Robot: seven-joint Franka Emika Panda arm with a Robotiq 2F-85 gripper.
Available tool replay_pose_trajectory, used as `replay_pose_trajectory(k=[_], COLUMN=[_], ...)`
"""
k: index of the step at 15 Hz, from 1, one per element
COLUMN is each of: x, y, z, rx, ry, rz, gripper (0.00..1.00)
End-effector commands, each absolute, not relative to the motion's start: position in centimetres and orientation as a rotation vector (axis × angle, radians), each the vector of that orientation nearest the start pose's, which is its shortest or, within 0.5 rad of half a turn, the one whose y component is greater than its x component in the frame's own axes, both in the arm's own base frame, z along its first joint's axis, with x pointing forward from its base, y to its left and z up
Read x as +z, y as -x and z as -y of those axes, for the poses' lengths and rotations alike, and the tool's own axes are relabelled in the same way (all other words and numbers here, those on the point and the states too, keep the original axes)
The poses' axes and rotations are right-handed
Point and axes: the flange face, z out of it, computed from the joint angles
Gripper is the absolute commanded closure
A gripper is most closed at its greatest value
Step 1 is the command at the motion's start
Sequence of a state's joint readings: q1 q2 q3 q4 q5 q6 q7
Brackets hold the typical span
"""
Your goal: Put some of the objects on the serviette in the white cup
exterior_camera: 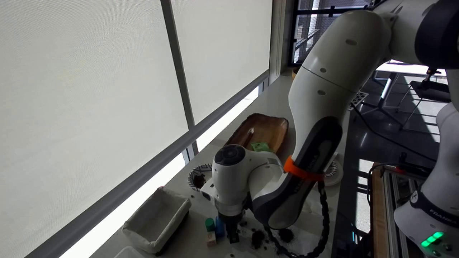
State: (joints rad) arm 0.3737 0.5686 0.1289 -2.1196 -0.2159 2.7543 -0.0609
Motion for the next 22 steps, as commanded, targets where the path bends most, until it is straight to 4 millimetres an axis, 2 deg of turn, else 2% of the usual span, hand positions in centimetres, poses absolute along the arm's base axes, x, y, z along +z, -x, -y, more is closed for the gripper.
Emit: replay_pose_trajectory(k=[1, 6, 11, 14, 17, 20, 22], x=[15.9, 20.2, 25.4, 27.8, 29.6, 29.9, 29.8], y=[-49.5, -47.7, -43.9, -42.1, -39.9, -38.3, -37.9], z=[-28.7, -28.2, -24.4, -22.7, -20.9, -18.8, -17.5], rx=[-0.115, -0.131, -0.088, -0.098, -0.094, -0.099, -0.115], ry=[2.942, 2.959, 3.154, 3.232, 3.3, 3.31, 3.316], rz=[1.138, 1.077, 0.75, 0.595, 0.415, 0.275, 0.227], gripper=[0.98, 0.98, 0.98, 0.98, 0.98, 0.98, 0.98])
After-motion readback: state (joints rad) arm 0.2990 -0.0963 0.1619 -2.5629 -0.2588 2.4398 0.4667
